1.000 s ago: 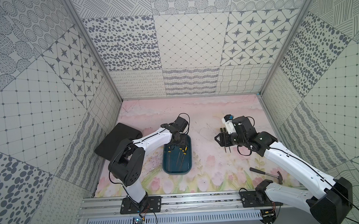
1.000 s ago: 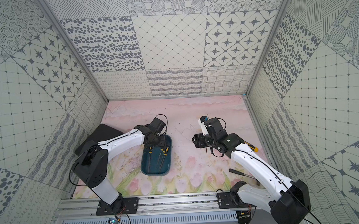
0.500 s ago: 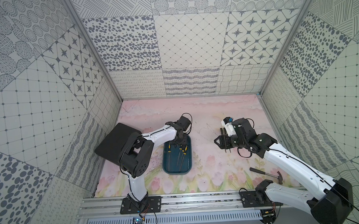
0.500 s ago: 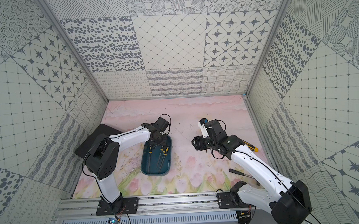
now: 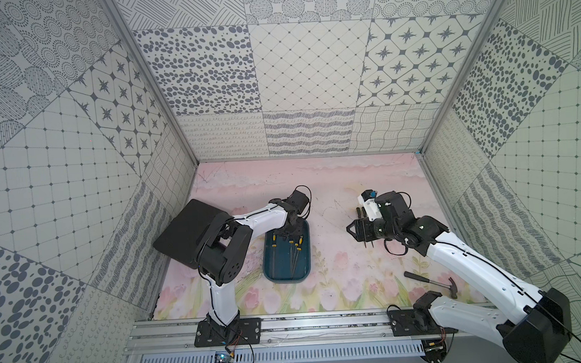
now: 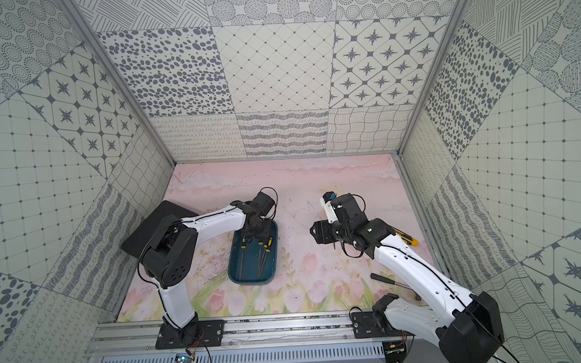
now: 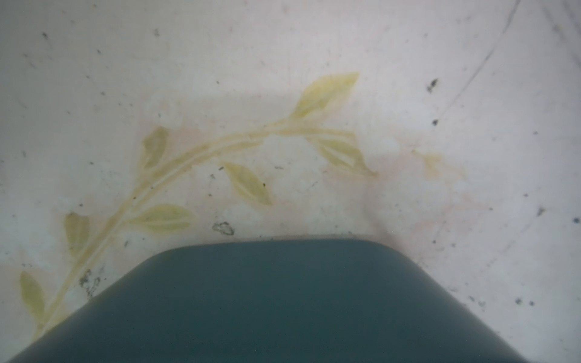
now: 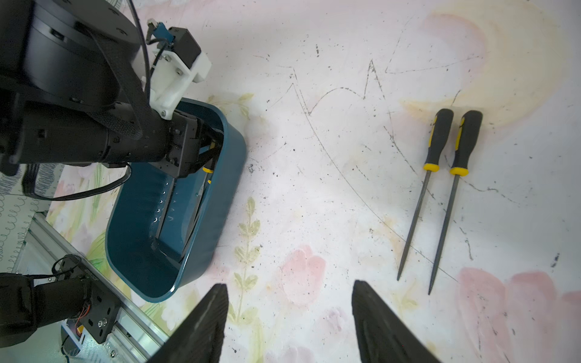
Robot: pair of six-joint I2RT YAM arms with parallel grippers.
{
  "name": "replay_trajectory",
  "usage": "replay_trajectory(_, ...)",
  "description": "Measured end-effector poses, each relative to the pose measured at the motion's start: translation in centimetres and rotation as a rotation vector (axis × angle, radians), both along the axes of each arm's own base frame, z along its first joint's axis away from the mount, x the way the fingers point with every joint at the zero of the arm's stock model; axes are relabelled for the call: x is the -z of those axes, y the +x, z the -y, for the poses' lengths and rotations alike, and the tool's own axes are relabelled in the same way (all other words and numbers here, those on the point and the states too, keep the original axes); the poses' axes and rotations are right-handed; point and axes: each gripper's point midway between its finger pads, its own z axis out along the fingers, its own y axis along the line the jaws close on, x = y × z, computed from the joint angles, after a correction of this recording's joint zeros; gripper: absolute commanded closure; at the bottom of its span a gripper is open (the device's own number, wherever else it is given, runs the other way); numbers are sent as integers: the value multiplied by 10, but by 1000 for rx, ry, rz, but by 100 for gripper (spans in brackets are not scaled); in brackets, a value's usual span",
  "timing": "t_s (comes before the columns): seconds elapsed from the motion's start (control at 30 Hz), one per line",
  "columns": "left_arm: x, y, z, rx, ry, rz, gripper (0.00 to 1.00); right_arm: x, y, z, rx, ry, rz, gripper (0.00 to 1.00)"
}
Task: Take the file tool out of the storage box
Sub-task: Pick up the file tool from the storage box.
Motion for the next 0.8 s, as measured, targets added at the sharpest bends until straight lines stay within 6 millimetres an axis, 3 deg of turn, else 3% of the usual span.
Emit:
replay_trajectory(0.33,-8,-7,-4,-24,-53,8,88,-8,-12,-12,-66,80,-1,34)
replay_trajectory(0.53,-40,-13,-14,-81,-157,61,90,-21,-29,-31,-120,192,24,39)
replay_trajectory(0.8,-88,-25,-10,-158,-377,139,88,-19,-47,-73,-172,305,27,45)
